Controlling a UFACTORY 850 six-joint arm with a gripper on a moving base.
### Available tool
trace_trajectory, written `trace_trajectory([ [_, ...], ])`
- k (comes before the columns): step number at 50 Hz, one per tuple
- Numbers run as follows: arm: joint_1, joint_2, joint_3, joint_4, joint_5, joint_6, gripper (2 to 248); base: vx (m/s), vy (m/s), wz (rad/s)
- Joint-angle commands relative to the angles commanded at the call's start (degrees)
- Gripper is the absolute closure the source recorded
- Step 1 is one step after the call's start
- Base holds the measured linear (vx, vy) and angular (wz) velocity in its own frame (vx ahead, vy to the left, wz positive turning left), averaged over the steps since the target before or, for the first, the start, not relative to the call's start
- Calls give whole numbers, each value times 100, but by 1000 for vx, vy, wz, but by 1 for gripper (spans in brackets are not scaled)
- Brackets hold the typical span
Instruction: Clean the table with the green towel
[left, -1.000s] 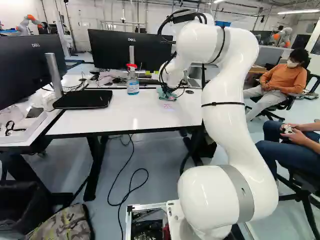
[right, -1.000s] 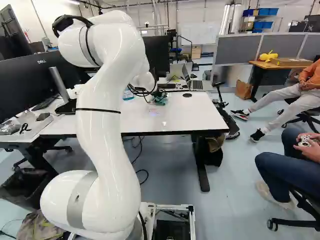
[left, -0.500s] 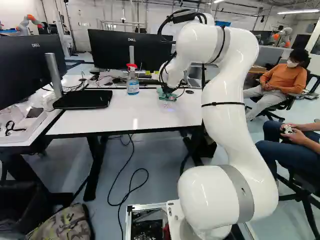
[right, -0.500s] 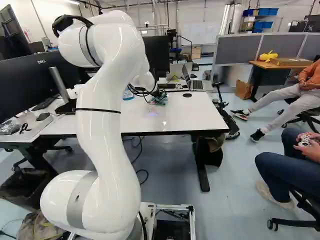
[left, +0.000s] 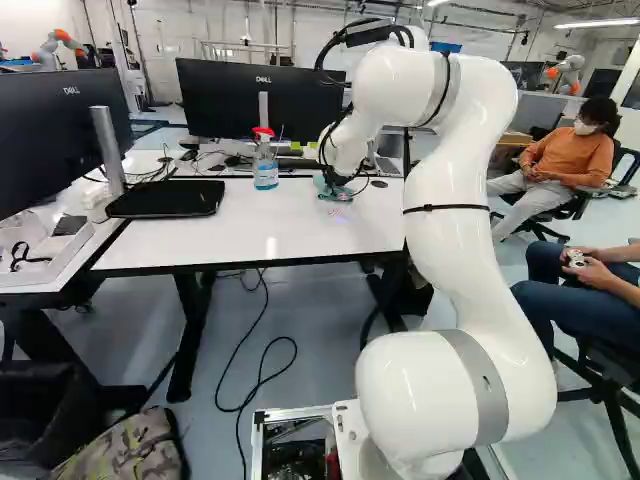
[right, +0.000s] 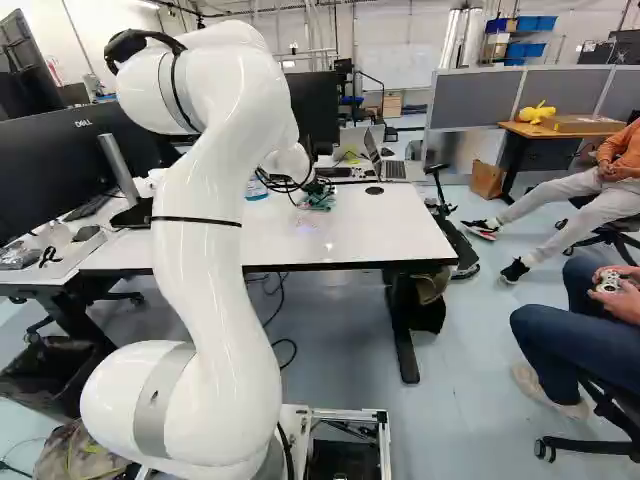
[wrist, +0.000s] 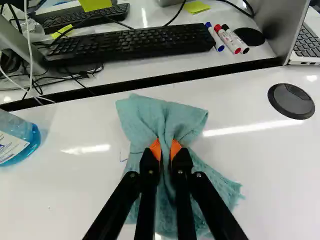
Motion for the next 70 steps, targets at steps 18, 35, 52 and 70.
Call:
trace_trajectory([
  [18, 29, -245, -344, 0, 0, 0, 209, 0, 0, 0],
  [35, 221, -402, -565, 0, 0, 0, 209, 0, 0, 0],
  [52, 457, -374, -526, 0, 0, 0, 209, 0, 0, 0],
  [70, 644, -136, -192, 0, 0, 0, 209, 0, 0, 0],
])
